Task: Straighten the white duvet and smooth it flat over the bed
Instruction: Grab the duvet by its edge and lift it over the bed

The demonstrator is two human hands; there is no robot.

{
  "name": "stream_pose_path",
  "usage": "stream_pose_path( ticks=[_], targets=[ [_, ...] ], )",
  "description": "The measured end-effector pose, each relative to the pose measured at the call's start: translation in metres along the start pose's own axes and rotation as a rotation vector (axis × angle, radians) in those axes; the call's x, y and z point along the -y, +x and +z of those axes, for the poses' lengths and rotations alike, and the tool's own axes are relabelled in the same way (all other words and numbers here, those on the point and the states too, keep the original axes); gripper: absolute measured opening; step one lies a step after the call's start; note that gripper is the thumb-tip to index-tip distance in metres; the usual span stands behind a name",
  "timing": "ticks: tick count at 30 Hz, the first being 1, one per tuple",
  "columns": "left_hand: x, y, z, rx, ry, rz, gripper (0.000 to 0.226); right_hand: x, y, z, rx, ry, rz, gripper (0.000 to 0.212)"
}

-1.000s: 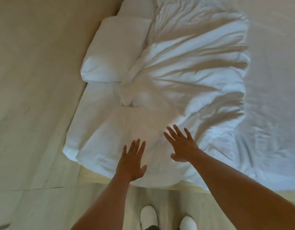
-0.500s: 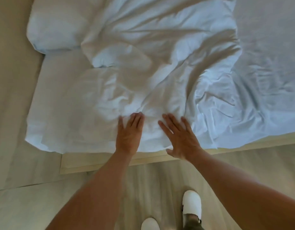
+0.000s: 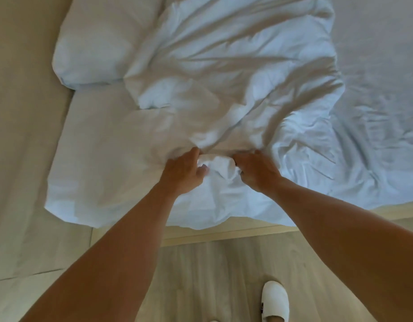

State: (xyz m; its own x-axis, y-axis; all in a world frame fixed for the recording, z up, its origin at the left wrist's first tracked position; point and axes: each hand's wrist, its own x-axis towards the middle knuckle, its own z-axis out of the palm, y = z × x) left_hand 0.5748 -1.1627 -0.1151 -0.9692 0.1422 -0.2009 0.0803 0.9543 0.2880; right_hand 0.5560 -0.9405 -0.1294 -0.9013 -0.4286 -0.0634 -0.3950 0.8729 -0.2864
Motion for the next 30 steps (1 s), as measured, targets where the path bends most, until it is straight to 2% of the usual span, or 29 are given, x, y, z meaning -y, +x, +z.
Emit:
stream_pose_path(
  ticks=[3, 4, 5, 6, 8, 9, 10, 12, 16, 20, 24, 25, 28, 30],
  targets=[
    [-0.008, -0.020, 0.014, -0.050, 0.263, 0.024, 0.128, -0.001, 0.019, -0.020, 0.079, 0.013, 0.074, 0.033],
    [-0.011, -0.027, 0.020, -0.086, 0.357, 0.031, 0.139, -0.001, 0.025, -0.026, 0.124, 0.030, 0.103, 0.035],
    [-0.012, -0.030, 0.025, -0.123, 0.405, 0.026, 0.141, -0.002, 0.030, -0.031, 0.175, 0.058, 0.130, 0.038],
    [-0.011, -0.029, 0.028, -0.175, 0.398, 0.021, 0.133, -0.003, 0.034, -0.036, 0.213, 0.091, 0.138, 0.039],
    [-0.006, -0.017, 0.022, -0.228, 0.232, 0.020, 0.094, -0.011, 0.042, -0.042, 0.304, 0.175, 0.129, 0.022],
    [-0.002, -0.008, 0.013, -0.186, 0.063, 0.004, 0.073, -0.017, 0.044, -0.045, 0.364, 0.222, 0.125, 0.014],
    [0.002, -0.001, 0.003, -0.112, -0.107, -0.037, 0.055, -0.021, 0.045, -0.049, 0.426, 0.265, 0.120, 0.015],
    [0.005, 0.009, -0.012, 0.022, -0.280, -0.098, 0.036, -0.026, 0.045, -0.054, 0.501, 0.319, 0.127, 0.024],
    [0.002, 0.009, -0.016, 0.097, -0.232, -0.080, 0.032, -0.023, 0.038, -0.055, 0.462, 0.357, 0.111, 0.023],
    [-0.006, 0.008, -0.022, -0.015, -0.213, -0.075, 0.030, -0.015, 0.032, -0.064, 0.419, 0.313, 0.078, 0.028],
    [-0.020, 0.012, -0.044, -0.112, -0.157, -0.079, 0.027, -0.007, 0.011, -0.056, 0.276, 0.075, 0.017, 0.071],
    [-0.023, 0.013, -0.050, -0.121, -0.147, -0.083, 0.028, -0.005, 0.005, -0.051, 0.241, 0.012, -0.004, 0.075],
    [-0.037, 0.014, -0.072, -0.152, -0.053, -0.063, 0.032, -0.004, 0.002, -0.063, 0.098, 0.001, 0.044, 0.053],
    [-0.046, 0.012, -0.084, -0.125, 0.058, -0.041, 0.058, -0.007, 0.008, -0.081, 0.056, 0.037, 0.081, 0.036]
  ],
)
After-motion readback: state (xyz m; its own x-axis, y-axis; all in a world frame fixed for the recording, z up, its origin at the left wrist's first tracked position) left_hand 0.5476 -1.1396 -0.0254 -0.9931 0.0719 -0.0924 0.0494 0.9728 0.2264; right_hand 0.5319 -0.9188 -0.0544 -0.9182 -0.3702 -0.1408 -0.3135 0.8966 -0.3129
